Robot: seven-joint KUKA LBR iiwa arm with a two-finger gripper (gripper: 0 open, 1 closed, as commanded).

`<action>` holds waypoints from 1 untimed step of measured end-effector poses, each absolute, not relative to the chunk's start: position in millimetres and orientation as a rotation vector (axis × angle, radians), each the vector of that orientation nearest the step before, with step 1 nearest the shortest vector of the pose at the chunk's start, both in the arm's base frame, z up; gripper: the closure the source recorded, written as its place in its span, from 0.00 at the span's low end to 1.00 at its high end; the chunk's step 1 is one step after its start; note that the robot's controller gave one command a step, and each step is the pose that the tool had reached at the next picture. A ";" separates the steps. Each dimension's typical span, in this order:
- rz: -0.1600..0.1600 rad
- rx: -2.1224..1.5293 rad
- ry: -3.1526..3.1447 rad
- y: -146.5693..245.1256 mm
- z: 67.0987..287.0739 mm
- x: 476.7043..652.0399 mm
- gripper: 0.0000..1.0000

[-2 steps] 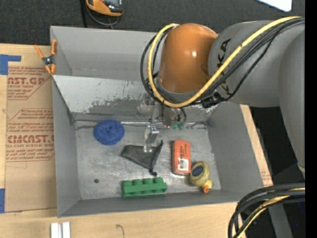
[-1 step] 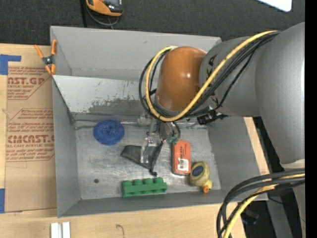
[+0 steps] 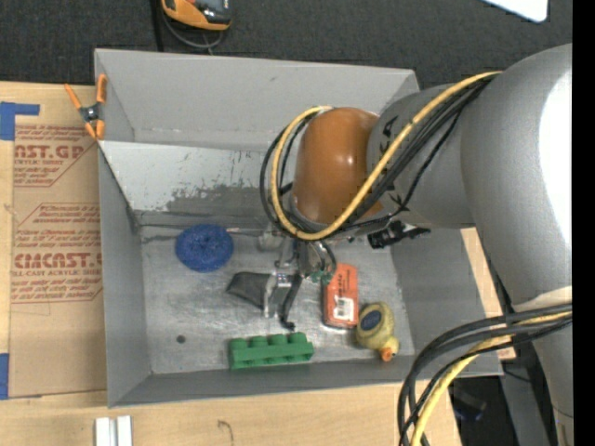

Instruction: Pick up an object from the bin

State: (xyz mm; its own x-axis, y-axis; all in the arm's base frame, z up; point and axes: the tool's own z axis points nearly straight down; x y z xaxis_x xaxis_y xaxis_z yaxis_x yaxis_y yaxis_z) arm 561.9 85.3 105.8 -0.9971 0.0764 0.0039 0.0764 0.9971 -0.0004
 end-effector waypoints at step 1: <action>-0.002 -0.321 -3.126 78.8 126.3 557.7 0.00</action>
Offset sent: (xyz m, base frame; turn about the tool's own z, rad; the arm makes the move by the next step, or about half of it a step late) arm -0.0138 0.0049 -0.0358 0.0689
